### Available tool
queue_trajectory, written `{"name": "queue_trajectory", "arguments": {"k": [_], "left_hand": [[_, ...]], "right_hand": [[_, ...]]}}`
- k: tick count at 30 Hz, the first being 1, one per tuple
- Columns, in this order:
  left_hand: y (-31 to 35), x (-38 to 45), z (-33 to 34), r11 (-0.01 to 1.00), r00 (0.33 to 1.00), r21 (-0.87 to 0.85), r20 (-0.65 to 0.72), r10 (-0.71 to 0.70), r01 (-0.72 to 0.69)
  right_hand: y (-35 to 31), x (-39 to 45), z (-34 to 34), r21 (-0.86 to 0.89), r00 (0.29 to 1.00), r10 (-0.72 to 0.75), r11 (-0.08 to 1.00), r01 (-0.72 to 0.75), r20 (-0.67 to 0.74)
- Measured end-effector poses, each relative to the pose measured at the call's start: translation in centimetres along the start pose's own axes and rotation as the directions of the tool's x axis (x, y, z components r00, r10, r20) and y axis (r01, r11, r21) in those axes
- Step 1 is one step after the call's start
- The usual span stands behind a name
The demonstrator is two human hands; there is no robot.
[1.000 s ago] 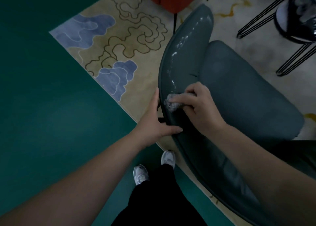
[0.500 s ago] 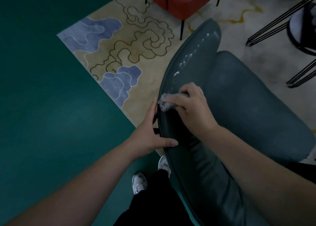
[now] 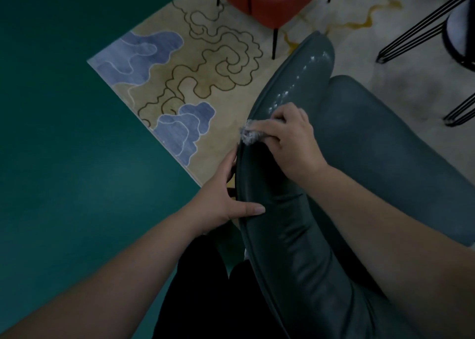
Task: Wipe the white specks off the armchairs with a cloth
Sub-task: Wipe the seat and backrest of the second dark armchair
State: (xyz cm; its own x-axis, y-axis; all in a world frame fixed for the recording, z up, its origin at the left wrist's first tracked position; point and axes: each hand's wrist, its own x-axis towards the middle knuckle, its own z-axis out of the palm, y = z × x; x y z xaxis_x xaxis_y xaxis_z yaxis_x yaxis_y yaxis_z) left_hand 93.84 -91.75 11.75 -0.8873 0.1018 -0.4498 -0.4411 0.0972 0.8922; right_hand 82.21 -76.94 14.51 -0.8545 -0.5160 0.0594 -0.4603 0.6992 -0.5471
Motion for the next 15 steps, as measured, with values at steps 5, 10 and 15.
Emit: {"name": "queue_trajectory", "arguments": {"k": [5,10,15], "left_hand": [[0.8,2.2,-1.4,0.999,0.999,0.03,0.033,-0.03,0.029],[1.5,4.7,-2.7,0.998,0.994,0.044,0.104,-0.046,0.042],[2.9,7.6,-4.2,0.995,0.981,0.086,0.179,-0.072,0.058]], "right_hand": [[0.1,-3.3,0.5,0.054,0.994,0.041,0.998,-0.036,-0.104],[0.7,0.8,0.6,0.024,0.983,0.121,0.993,-0.119,-0.141],[1.2,2.6,0.6,0.029,0.959,0.212,0.977,-0.211,-0.189]]}}
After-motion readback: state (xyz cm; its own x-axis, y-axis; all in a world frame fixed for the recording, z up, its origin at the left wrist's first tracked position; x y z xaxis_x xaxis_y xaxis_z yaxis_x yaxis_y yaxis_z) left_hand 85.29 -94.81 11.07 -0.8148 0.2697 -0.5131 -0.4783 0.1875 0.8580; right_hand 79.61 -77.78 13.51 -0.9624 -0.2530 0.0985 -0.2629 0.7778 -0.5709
